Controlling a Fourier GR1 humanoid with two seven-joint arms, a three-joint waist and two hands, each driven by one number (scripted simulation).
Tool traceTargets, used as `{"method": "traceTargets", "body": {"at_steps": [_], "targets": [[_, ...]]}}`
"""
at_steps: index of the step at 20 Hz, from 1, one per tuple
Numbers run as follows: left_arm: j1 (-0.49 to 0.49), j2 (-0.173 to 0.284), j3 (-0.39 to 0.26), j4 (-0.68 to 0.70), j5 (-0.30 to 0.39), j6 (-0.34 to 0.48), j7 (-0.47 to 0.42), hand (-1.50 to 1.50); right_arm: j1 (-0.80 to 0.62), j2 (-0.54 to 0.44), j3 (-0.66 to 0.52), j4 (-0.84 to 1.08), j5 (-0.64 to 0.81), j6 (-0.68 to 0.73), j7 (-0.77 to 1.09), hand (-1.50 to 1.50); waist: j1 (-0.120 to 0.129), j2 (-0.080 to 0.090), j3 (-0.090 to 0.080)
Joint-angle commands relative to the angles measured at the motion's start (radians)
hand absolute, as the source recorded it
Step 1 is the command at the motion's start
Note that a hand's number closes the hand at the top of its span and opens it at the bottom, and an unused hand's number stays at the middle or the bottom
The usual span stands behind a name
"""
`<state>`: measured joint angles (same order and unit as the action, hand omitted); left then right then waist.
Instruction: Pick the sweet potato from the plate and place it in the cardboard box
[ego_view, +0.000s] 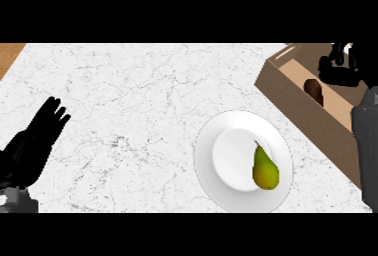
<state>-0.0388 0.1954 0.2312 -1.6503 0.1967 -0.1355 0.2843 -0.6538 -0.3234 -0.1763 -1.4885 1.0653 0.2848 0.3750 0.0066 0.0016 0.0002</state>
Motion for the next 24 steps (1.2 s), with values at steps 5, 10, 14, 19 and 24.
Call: {"method": "traceTargets", "body": {"at_steps": [5,10,14,19,24], "targets": [[-0.002,-0.010,-0.011,-0.036,0.004,0.008,0.025,0.00,0.032,0.019,-0.088,0.261,-0.035,-0.032,0.029,-1.50,0.008,0.003,0.000],[0.012,-0.015,-0.004,-0.023,-0.003,0.002,-0.007,0.00,0.093,0.026,-0.068,0.258,-0.112,-0.057,-0.116,-1.50,-0.001,-0.001,0.000],[-0.023,-0.003,0.001,0.008,-0.009,0.012,0.021,0.00,0.056,0.023,-0.143,0.245,-0.188,-0.136,-0.177,-1.50,-0.001,0.001,0.000],[0.005,-0.011,0.005,-0.005,-0.004,0.004,-0.008,0.00,0.051,0.094,-0.313,0.131,-0.358,-0.258,-0.171,-1.50,-0.013,-0.003,0.001],[0.038,0.003,-0.004,-0.079,0.004,-0.005,0.052,0.00,0.083,0.074,-0.432,0.101,-0.518,-0.239,-0.169,-1.50,-0.008,-0.005,0.001]]}}
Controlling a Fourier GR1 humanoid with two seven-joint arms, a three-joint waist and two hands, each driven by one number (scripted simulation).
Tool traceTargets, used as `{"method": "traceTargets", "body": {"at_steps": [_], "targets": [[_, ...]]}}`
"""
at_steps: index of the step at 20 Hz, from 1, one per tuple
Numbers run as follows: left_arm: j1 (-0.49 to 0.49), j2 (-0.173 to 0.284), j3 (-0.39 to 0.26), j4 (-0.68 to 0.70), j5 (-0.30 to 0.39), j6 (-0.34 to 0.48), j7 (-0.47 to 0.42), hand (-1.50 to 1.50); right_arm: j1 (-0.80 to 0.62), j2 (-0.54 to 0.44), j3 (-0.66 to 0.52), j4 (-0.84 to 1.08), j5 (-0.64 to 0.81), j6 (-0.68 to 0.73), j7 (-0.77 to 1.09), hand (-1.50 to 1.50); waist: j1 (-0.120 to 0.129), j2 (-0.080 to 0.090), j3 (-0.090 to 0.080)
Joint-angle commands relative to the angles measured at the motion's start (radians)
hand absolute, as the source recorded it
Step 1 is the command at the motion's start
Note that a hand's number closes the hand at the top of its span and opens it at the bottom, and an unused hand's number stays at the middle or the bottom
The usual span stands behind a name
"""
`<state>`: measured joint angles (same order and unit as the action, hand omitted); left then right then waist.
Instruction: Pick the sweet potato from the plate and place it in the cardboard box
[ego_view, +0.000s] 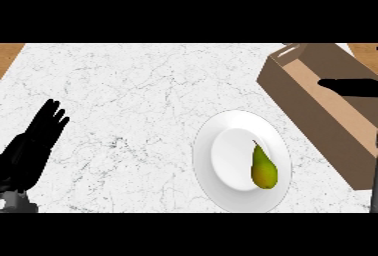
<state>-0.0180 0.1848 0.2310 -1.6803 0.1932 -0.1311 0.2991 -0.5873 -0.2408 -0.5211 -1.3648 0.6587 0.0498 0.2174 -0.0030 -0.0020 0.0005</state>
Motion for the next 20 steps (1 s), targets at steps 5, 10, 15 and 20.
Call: {"method": "traceTargets", "body": {"at_steps": [5,10,15,20], "targets": [[0.008,-0.018,-0.016,-0.032,-0.016,0.018,0.012,0.00,0.074,-0.142,-0.202,-0.033,-0.249,0.080,-0.013,-1.50,-0.003,0.000,0.000],[-0.030,0.025,0.030,0.005,0.032,-0.015,0.031,0.00,0.156,-0.225,-0.276,-0.016,-0.403,0.180,-0.072,-1.50,-0.002,0.001,0.000],[0.003,0.010,0.020,-0.016,0.020,-0.017,0.015,0.00,0.262,-0.303,-0.325,-0.045,-0.505,0.281,-0.088,-1.50,0.000,0.000,0.000],[-0.064,0.008,0.023,0.076,0.012,-0.012,-0.016,0.00,0.253,-0.326,-0.251,0.135,-0.475,0.195,-0.227,-1.50,0.005,0.003,0.000]]}}
